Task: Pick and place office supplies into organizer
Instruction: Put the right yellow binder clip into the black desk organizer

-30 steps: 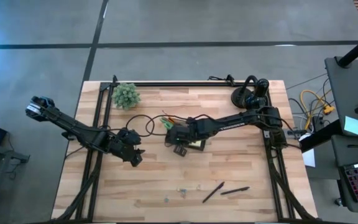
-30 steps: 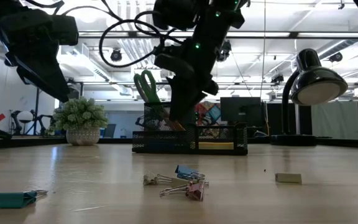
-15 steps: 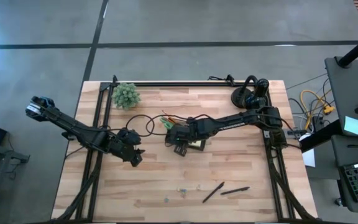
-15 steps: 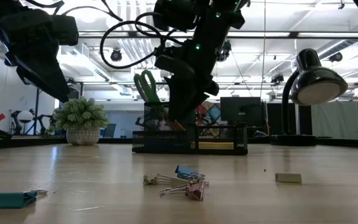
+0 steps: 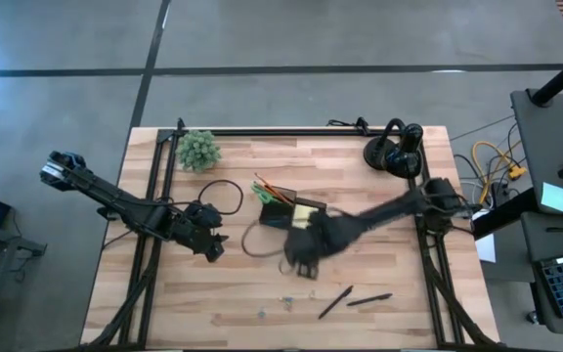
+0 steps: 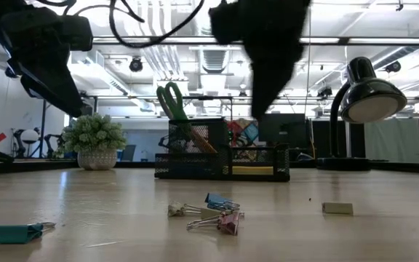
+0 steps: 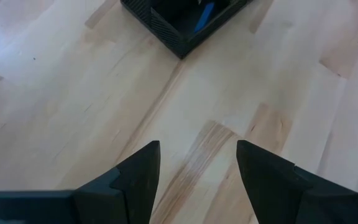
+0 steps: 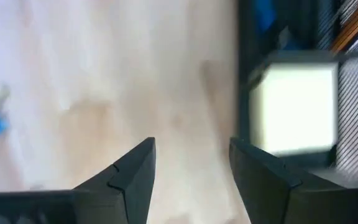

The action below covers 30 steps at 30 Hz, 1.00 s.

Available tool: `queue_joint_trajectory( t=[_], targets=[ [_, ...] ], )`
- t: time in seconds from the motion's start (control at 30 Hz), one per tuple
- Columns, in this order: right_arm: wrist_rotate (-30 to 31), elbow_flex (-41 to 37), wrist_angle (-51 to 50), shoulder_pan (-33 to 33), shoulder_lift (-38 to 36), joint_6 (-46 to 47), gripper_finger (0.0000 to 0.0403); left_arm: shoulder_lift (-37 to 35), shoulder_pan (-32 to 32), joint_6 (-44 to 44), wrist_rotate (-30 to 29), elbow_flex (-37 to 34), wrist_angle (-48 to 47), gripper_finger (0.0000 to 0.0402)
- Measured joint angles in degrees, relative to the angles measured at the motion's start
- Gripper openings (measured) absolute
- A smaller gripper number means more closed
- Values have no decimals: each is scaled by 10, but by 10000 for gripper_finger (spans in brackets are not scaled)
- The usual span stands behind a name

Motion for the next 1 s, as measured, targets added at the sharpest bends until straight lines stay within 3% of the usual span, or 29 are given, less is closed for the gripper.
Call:
queue_joint_trajectory(
  t=[0.2, 0.43, 0.53, 0.73, 1.0],
  targets=[
    [3, -2, -14, 101, 2, 230, 194, 0, 0, 14, 0, 1, 0, 199],
    [-2, -2, -10, 146, 5, 722, 194, 0, 0, 15, 2, -1, 0, 199],
    [-52, -3, 5, 148, 6, 886, 194, 0, 0, 34, 2, -1, 0, 199],
    [-86, -3, 103, 146, 34, 963, 193, 0, 0, 45, 2, -2, -1, 199],
    [-116, -3, 99, 147, 77, 1016, 165, 0, 0, 45, 2, -2, -2, 199]
  ],
)
